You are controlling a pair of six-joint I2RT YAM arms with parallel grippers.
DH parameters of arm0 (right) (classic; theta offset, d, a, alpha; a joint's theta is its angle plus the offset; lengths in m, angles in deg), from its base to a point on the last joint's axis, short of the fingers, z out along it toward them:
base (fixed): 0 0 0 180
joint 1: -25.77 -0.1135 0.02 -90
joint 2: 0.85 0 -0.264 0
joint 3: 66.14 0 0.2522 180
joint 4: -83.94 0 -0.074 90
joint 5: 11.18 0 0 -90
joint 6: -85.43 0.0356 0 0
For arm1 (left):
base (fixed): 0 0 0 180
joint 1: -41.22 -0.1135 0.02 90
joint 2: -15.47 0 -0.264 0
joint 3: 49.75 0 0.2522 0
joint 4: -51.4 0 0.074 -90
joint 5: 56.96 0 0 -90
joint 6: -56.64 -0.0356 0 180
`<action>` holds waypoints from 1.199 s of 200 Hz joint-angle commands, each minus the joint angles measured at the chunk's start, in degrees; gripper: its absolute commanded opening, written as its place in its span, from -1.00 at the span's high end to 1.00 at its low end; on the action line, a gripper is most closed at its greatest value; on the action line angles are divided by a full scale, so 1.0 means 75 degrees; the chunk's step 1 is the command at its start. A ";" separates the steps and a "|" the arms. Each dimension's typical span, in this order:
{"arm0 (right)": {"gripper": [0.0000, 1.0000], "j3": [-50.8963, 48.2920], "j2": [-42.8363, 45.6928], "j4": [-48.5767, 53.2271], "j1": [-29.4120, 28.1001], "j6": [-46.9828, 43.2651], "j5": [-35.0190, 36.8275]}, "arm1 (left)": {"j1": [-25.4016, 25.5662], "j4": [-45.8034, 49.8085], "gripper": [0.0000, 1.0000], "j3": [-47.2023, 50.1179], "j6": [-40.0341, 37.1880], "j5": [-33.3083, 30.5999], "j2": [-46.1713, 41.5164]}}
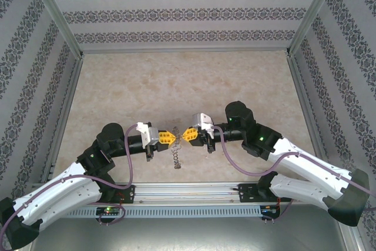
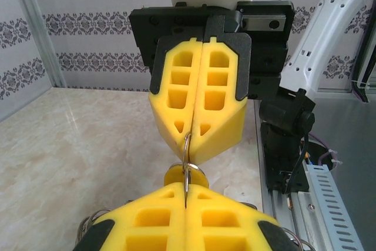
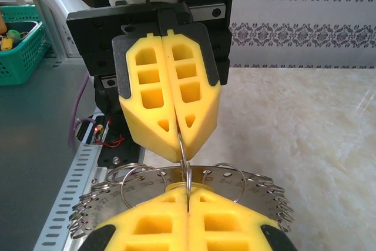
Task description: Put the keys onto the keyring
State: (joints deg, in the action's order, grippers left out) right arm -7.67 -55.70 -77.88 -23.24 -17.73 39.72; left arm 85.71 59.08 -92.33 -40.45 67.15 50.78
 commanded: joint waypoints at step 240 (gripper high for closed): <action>1.00 0.0013 0.0030 -0.0133 -0.0098 0.0123 -0.0260 | -0.0084 -0.0562 1.00 -0.0046 -0.0127 0.0119 -0.0044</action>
State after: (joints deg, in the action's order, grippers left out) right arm -7.67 -55.33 -77.88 -23.24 -17.73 39.70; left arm 85.71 59.05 -92.33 -40.45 67.15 50.78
